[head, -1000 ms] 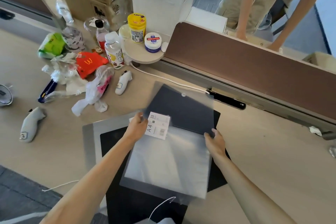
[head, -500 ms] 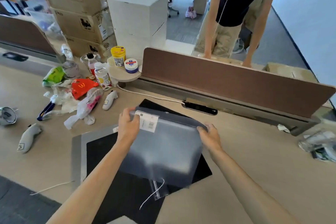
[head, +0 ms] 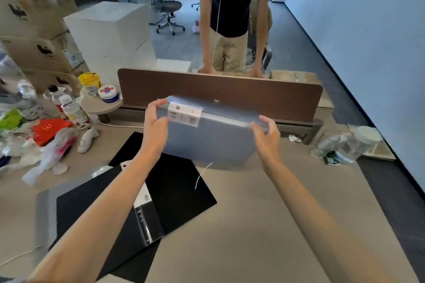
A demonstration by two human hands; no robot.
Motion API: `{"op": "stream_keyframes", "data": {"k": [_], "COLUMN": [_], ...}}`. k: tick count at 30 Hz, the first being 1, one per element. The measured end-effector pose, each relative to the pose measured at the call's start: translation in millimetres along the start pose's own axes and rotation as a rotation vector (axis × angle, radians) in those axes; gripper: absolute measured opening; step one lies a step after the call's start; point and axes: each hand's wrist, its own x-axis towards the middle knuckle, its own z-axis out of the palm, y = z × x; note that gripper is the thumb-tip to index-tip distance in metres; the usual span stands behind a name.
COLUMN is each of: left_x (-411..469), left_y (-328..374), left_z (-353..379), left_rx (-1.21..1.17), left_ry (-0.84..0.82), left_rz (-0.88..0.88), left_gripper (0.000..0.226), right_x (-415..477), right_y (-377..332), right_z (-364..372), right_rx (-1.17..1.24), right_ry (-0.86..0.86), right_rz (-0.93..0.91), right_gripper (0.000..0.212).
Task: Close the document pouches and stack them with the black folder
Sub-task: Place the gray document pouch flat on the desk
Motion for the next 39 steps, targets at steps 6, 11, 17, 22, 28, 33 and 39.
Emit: {"op": "stream_keyframes", "data": {"k": [6, 11, 17, 22, 28, 33, 39], "left_x": [-8.6, -48.5, -54.2, -48.3, -69.6, -71.9, -57.3], "left_y": [-33.2, -105.9, -158.7, -188.7, -208.2, -208.1, -196.9], "left_z": [35.4, 22.4, -14.9, -25.3, -3.2, 11.2, 20.1], "left_rx": [-0.121, -0.134, -0.259, -0.325, -0.399, -0.438, -0.453], "left_ry": [-0.031, 0.086, 0.280, 0.407, 0.305, 0.054, 0.091], "left_rz": [-0.067, -0.296, -0.650, -0.822, -0.915, -1.030, -1.013], "left_gripper": [0.063, 0.045, 0.038, 0.060, 0.053, 0.028, 0.028], "right_x": [-14.0, -68.7, -89.6, -90.5, -108.9, -116.9, -111.2], "right_y": [34.3, 109.1, 132.9, 147.3, 126.1, 125.8, 126.2], "right_z": [-37.2, -33.3, -17.1, 2.0, 18.7, 43.2, 44.4], "right_rx": [-0.001, -0.120, -0.165, -0.190, -0.055, -0.168, -0.252], "right_ry": [0.053, -0.036, 0.068, -0.093, -0.433, -0.579, -0.486], "right_rz": [-0.054, 0.067, 0.273, 0.485, 0.703, 0.664, 0.622], "right_gripper": [0.013, 0.006, 0.015, 0.018, 0.009, 0.006, 0.010]}}
